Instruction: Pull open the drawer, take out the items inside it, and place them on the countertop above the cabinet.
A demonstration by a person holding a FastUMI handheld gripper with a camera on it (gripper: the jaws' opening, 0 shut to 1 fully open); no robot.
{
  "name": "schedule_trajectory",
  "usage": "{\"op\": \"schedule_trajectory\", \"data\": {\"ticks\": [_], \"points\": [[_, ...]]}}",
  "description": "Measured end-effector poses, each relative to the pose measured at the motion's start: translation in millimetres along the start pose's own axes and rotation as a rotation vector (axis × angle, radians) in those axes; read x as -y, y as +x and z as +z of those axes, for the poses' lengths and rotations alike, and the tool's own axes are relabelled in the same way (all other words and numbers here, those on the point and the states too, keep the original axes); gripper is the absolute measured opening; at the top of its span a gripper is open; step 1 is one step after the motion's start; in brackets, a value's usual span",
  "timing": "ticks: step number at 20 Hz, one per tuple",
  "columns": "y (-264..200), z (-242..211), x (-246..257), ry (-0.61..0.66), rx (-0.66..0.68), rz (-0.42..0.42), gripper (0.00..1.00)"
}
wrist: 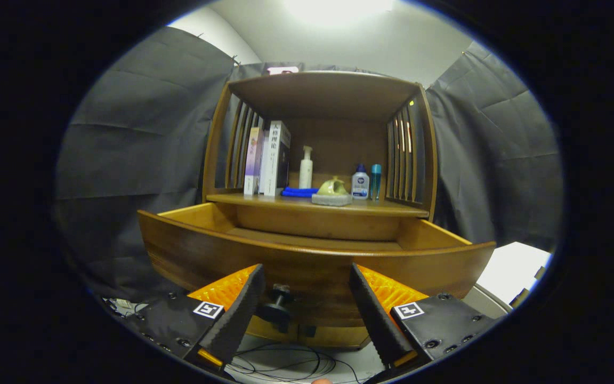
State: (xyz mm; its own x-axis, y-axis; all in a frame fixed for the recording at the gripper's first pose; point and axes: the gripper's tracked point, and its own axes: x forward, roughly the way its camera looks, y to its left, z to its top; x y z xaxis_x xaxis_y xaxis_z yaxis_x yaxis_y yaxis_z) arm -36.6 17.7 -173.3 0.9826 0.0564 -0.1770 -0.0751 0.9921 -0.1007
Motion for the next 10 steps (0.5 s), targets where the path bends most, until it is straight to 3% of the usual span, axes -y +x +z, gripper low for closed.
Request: {"op": "schedule_trajectory", "data": {"ticks": [10], "points": [[12.7, -3.8, 8.4, -0.020, 0.019, -0.080, 0.98]]}}
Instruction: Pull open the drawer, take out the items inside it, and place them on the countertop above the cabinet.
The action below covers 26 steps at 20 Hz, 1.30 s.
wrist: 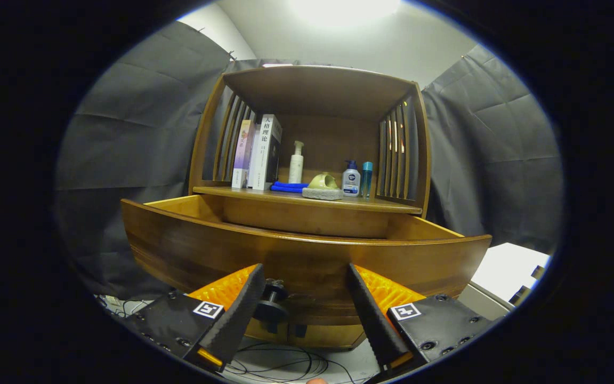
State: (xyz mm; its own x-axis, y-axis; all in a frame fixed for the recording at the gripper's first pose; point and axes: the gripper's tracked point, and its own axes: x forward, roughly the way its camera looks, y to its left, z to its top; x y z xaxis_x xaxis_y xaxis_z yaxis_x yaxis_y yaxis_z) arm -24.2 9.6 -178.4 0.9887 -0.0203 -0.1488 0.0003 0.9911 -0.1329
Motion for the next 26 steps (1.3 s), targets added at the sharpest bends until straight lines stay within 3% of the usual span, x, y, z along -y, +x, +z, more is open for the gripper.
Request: {"op": "schedule_trajectory", "data": {"ticks": [10, 26], "points": [[25.5, 3.5, -1.1, -0.003, 0.005, -0.019, 1.00], [130.1, 16.4, -0.7, 0.072, -0.042, -0.023, 1.00]]}}
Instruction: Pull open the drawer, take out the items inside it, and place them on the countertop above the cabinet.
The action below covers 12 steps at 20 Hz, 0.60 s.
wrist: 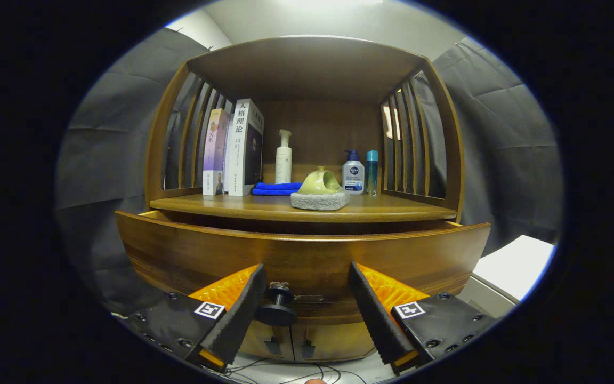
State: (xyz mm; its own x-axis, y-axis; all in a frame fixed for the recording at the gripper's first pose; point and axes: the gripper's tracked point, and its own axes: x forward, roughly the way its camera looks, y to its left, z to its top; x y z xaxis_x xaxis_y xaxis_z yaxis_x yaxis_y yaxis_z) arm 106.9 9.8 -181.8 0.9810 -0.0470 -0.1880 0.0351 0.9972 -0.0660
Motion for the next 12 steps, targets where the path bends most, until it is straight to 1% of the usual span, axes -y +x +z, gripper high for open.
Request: {"op": "schedule_trajectory", "data": {"ticks": [7, 10, 12], "points": [[39.7, -0.8, -2.8, 0.029, -0.022, -0.001, 0.99], [54.2, -4.3, -3.4, 0.010, -0.039, -0.004, 0.99], [56.3, -4.4, -4.6, -0.003, -0.028, -0.018, 1.00]]}}
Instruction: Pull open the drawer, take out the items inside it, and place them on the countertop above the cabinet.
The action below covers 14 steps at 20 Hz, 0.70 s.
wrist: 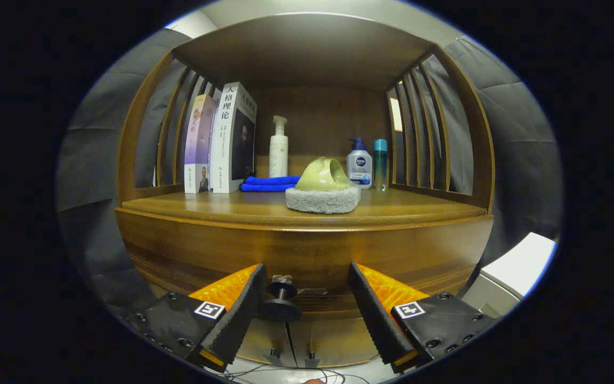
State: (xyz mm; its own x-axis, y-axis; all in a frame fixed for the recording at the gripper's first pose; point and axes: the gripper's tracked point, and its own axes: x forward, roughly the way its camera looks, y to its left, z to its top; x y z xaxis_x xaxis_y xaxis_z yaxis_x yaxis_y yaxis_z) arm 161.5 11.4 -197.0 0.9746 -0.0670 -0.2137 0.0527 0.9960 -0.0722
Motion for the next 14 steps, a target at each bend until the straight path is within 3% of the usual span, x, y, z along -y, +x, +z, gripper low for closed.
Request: {"op": "schedule_trajectory", "data": {"ticks": [7, 10, 14], "points": [[-8.6, 0.1, -3.6, 0.031, -0.021, 0.032, 1.00], [-34.1, 15.2, 3.7, 0.044, -0.003, 0.049, 1.00], [-80.4, 59.9, 13.4, -0.032, 0.101, 0.075, 1.00]]}}
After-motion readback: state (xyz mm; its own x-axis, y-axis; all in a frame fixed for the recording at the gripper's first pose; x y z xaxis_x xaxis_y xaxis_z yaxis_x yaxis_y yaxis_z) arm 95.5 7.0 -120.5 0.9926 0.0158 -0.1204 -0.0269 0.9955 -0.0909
